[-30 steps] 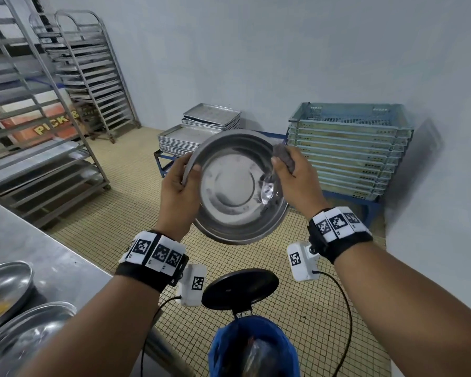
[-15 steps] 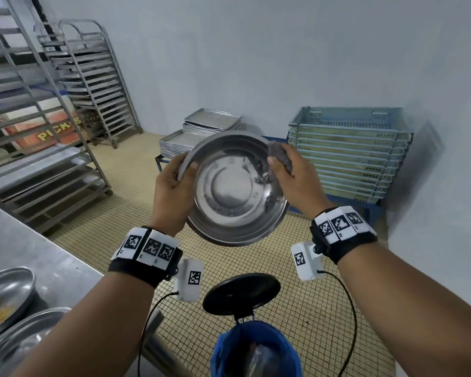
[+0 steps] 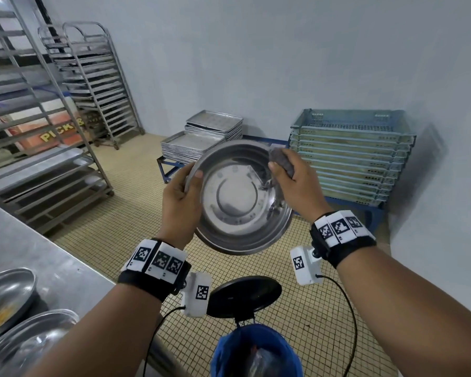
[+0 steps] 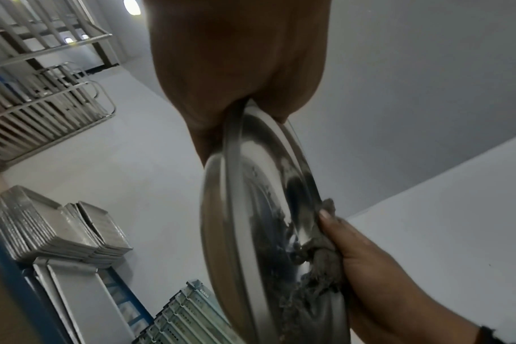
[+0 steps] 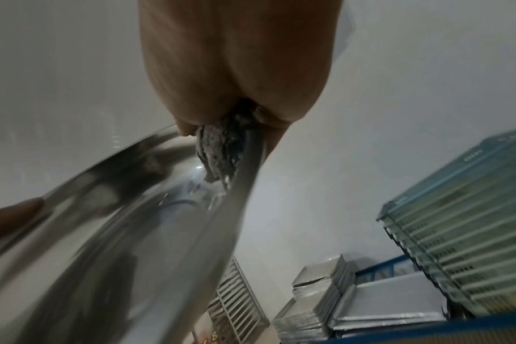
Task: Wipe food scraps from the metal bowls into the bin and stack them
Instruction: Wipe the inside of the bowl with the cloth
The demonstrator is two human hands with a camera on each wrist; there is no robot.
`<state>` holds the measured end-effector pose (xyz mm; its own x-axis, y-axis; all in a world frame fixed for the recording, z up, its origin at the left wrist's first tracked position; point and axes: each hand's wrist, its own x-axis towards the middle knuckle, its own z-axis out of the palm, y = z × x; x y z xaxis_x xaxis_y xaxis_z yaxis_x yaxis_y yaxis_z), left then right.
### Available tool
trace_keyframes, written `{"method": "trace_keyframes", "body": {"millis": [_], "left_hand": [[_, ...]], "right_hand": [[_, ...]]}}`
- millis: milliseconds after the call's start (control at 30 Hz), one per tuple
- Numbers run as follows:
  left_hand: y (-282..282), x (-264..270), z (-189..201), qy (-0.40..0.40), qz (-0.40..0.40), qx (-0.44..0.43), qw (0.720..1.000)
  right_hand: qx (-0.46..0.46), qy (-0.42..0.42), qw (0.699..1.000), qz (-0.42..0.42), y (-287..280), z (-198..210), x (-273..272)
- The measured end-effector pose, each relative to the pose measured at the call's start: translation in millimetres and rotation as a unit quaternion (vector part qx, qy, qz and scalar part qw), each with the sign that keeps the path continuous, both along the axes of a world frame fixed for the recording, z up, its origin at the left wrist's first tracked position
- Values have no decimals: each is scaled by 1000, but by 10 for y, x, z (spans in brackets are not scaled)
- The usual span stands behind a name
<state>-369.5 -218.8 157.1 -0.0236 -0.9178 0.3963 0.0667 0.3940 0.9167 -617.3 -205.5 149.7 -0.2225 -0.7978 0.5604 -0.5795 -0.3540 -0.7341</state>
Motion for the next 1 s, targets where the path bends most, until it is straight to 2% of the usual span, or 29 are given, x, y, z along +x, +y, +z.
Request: {"method": "trace_keyframes", "body": {"millis": [133,233,300,367,500,567,633,733,867,1000], "left_hand": [[-36,52,-59,-62,-24,5,998],[-97,94,4,-163,-63,-17,984],[-113,80,88,-197,-87,-28,976],[-105,58,167,-171,-93,-25,980],[-59,67,201,-79,-49,-5,996],[-53,86,178,-60,-25,2,998],[-56,71,136,-96,-26,1,995],[-37,-20,64,-136,-37,-5,990],[12,-74,63,-94,-38,-5,995],[-9,15,102,-36,-7,0,999]], "right_hand": [[-7,3,1000,9,13,-48,-30],[-11,92,995,23,-11,24,-56],[-5,143,989,36,-44,64,-33],[-4,140,989,38,-65,86,1],[2,63,998,11,1,30,-7],[25,44,999,4,28,-44,-25],[41,60,997,1,23,-61,-9],[12,133,991,1,-11,87,83],[-23,202,978,-40,-51,217,121],[-23,171,983,-62,-19,30,12]]}}
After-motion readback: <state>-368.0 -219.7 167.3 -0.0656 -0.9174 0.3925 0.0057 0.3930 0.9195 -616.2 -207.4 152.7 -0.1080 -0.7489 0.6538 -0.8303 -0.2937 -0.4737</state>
